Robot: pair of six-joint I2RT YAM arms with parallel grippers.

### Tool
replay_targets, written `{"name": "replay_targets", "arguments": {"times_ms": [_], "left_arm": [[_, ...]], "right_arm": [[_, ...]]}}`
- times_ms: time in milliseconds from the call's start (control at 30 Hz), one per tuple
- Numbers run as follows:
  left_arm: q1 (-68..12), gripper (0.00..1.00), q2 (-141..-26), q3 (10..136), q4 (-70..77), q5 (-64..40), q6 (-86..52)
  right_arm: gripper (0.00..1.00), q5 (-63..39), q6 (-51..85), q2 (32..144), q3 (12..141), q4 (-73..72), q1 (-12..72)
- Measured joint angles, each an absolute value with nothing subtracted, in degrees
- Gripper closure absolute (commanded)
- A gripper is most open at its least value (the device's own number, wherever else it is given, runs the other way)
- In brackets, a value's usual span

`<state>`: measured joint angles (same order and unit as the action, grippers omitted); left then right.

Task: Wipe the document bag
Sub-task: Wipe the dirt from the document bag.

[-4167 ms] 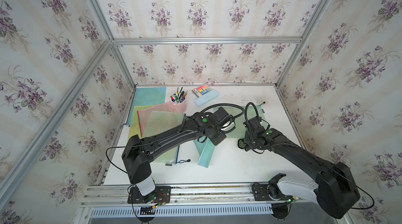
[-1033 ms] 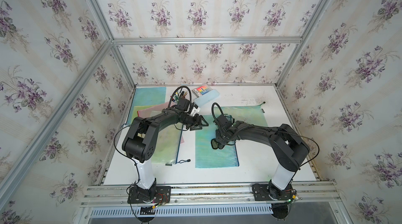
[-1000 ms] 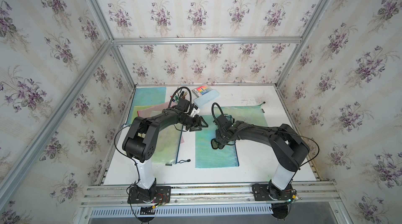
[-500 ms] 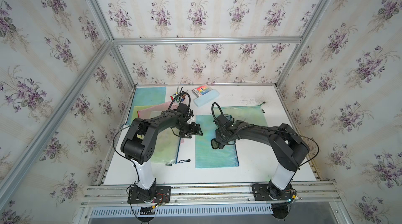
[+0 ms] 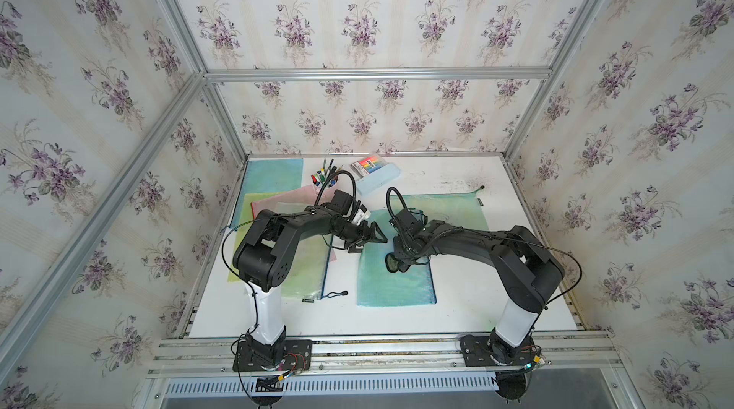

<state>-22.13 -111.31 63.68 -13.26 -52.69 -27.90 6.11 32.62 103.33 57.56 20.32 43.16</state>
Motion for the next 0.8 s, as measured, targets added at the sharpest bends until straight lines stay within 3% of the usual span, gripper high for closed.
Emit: {"name": "replay_targets", "arguments": {"times_ms": [333,400,533,800], "left_arm": [[-17.45,0.14,-113.08,70.67,-10.59,-52.31,-27.81],[-17.12,0.21,-114.10,71.24,-10.59,-52.51,-27.42],[-17.56,0.53,-115.18,70.35,-10.66,-54.02,-26.87],[-17.87,0.87,-111.48,64.31,-13.04,-54.28,-23.90]], "right_arm": [[0.78,6.11,32.77,103.33,57.60,20.23,43.16],[0.78,6.09,32.82,103.37,57.76,20.43,43.16],[0.78,6.09,32.86,103.42,57.93,20.67,43.13],[0.79,4.93,33.26,102.69,61.12,23.66,42.59]]}}
